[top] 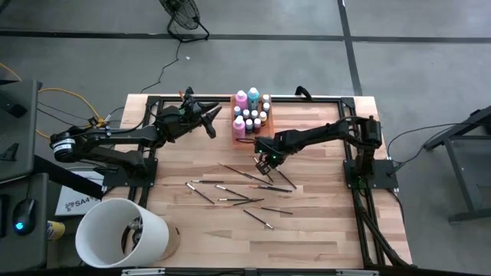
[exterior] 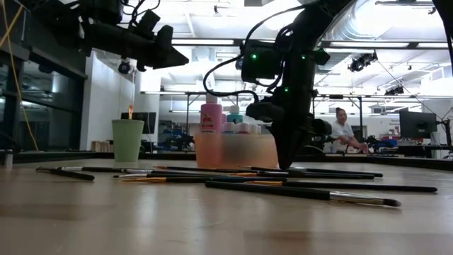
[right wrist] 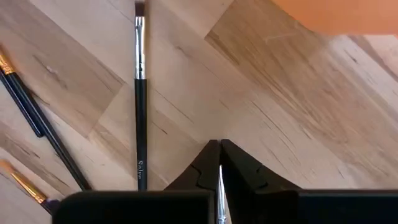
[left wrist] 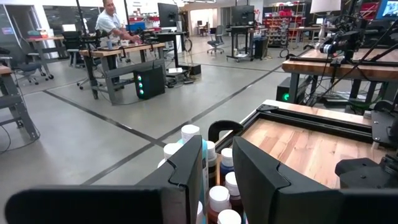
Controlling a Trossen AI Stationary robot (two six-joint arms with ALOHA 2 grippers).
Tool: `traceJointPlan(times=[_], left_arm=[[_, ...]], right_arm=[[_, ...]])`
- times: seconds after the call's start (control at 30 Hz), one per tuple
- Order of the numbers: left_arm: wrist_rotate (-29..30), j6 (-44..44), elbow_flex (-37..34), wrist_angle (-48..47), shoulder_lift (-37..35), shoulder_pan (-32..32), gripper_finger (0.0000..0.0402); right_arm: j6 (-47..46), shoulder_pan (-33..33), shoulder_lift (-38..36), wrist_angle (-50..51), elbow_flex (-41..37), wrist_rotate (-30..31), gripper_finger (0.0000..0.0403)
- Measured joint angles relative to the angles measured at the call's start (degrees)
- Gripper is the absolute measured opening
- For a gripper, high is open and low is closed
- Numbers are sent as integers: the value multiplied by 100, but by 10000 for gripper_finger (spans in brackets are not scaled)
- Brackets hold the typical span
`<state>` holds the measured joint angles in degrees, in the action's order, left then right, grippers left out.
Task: Pick & Place Paint Supplies
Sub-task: Put the white paintbrush into the cup
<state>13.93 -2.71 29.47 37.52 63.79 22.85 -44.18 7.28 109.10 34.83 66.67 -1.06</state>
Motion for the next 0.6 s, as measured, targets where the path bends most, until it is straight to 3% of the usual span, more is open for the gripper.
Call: traceJointPlan(times=[0.6], left_arm=[[-173, 108, 0, 0, 0, 2, 88]], right_arm=[[152, -288, -458, 152, -20, 587, 3]])
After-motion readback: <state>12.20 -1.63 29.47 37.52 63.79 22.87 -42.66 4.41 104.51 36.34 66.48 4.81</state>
